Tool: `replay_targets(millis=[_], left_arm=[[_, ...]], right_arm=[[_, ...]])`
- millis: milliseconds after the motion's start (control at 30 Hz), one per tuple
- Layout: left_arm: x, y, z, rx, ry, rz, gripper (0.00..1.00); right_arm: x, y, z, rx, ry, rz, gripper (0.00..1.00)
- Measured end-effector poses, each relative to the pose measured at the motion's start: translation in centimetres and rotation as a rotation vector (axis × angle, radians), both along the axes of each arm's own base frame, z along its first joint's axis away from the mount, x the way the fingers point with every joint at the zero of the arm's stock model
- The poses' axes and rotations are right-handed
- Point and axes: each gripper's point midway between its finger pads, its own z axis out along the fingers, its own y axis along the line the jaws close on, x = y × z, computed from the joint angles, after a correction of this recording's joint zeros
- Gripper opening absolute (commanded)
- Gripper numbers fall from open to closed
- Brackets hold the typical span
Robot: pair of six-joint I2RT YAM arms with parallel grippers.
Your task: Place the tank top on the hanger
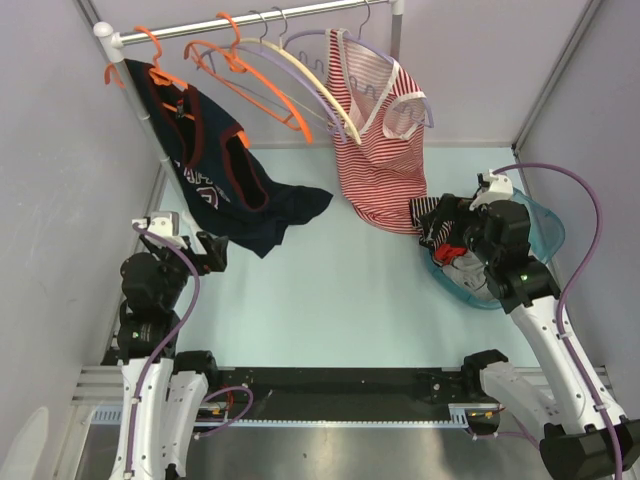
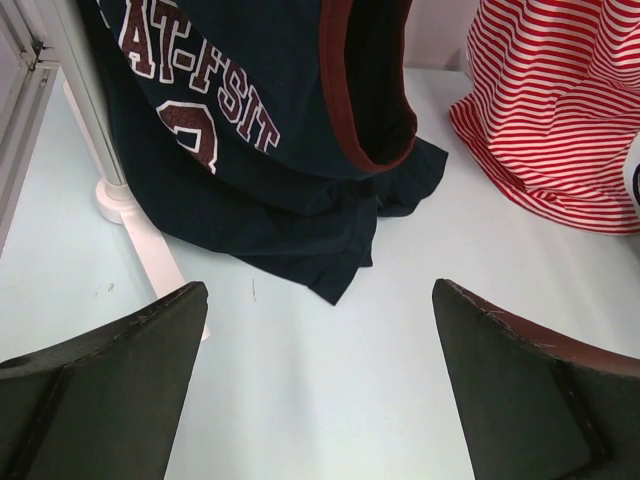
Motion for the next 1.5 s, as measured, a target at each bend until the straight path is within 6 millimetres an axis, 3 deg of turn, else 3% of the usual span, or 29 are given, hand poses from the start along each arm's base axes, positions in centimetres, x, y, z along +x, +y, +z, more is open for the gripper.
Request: replay_targets(millis=[367,600,700,800,900,967,1333,1500], left_arm=[[0.0,0.5,0.1,0.005,-0.003,0.026,0.99],[0.0,0.3,-0.2,0.004,0.001,0.02,0.99],[0.0,0.3,-0.2,0.003,0.002,0.016,0.99],[0.0,0.2,-0.2,0.003,0.002,0.015,0.99],[0.0,0.1,-0.1,0.005,-0.001,0.014,0.99],[-0.1,0.1,-0.1,0.006,-0.004,0.015,0.99],[-0.1,0.0,-0.1,0.009,-0.003,0.016,1.0],[0.0,0.2,-0.1,0.012,-0.003,0.028,0.99]], right_arm=[[0.3,-1.1,-0.2,-0.021,0.001,-0.064,1.0],[0.6,-3.8,-0.6,-0.082,0.012,-0.192,1.0],[0.7,-6.5,-1.0,-0.1,0.065,-0.293,1.0],[1.4,-11.5,-1.0,-0.08,0.134,-0.47,1.0],[0.8,-15.7,-2.0,-0.042,0.194,-0.61,0.97],[0.2,-17.1,-2.9,-0.014,0.224,-0.65,0.95],[-1.5,-14.9,-9.5,0.101,0.383,-0.6,0.88],[-2.7,-14.3,-11.0,0.107,0.402,-0.603,0.84]])
